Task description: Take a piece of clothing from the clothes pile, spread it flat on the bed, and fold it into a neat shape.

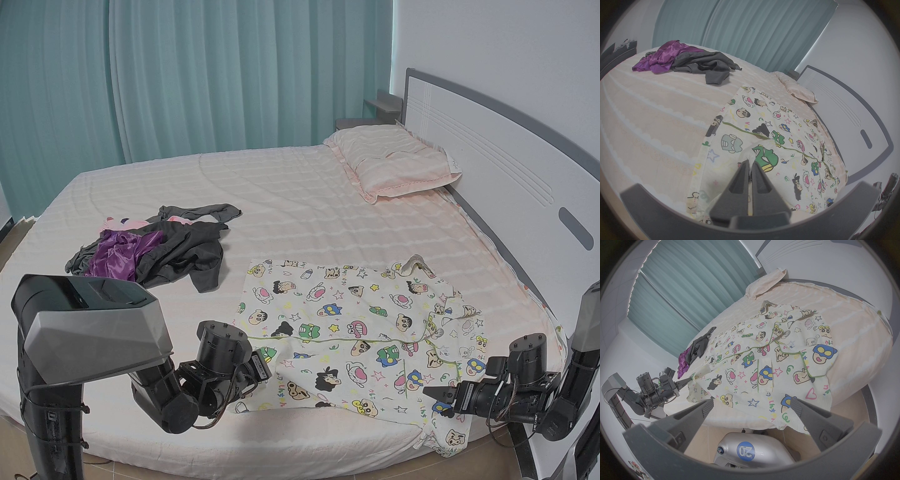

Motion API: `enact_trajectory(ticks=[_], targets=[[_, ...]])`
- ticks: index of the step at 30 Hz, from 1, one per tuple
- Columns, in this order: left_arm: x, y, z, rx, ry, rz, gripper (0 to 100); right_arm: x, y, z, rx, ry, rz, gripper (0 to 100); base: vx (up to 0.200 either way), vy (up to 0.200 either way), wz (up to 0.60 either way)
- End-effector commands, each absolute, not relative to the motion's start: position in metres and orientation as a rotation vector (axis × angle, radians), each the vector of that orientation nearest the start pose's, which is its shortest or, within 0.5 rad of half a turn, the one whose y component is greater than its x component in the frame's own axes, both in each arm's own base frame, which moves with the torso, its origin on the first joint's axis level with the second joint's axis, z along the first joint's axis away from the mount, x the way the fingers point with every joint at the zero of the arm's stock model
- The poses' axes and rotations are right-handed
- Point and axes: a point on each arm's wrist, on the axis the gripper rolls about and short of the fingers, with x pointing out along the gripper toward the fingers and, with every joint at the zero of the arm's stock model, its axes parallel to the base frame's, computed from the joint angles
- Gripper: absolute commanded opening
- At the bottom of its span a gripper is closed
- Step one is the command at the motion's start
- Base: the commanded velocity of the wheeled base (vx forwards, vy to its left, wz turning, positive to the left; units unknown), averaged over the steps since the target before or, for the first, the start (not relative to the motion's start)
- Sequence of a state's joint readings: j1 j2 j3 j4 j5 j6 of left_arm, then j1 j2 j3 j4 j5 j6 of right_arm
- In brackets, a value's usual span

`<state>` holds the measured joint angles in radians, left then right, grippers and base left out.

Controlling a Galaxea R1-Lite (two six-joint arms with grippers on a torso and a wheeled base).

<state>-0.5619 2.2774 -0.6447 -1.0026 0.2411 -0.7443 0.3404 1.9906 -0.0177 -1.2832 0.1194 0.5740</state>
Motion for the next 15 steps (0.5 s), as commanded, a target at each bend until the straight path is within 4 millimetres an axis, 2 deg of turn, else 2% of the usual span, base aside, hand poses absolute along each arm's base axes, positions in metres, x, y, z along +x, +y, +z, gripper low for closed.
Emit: enact_trajectory(ticks=[1, 3, 4, 15], targets=[[0.2921, -0.1775, -0.0145, -0.468, 0.670, -0.076, 0, 0.1860, 0.0687, 0.0172, 0.461, 0.811, 0.225, 100, 0.000, 0.000, 0.00], [0.2918, -0.1780, -0.0145, -0.470, 0.671, -0.078, 0, 0.1860, 0.0687, 0.0172, 0.461, 0.811, 0.225, 100, 0.000, 0.000, 0.00], [0.2916, -0.1784, -0.0145, -0.470, 0.671, -0.079, 100, 0.1860, 0.0687, 0.0172, 0.461, 0.811, 0.225, 100, 0.000, 0.000, 0.00], [0.2938, -0.1824, -0.0141, -0.480, 0.664, -0.090, 100, 0.1859, 0.0687, 0.0175, 0.462, 0.809, 0.225, 100, 0.000, 0.000, 0.00]])
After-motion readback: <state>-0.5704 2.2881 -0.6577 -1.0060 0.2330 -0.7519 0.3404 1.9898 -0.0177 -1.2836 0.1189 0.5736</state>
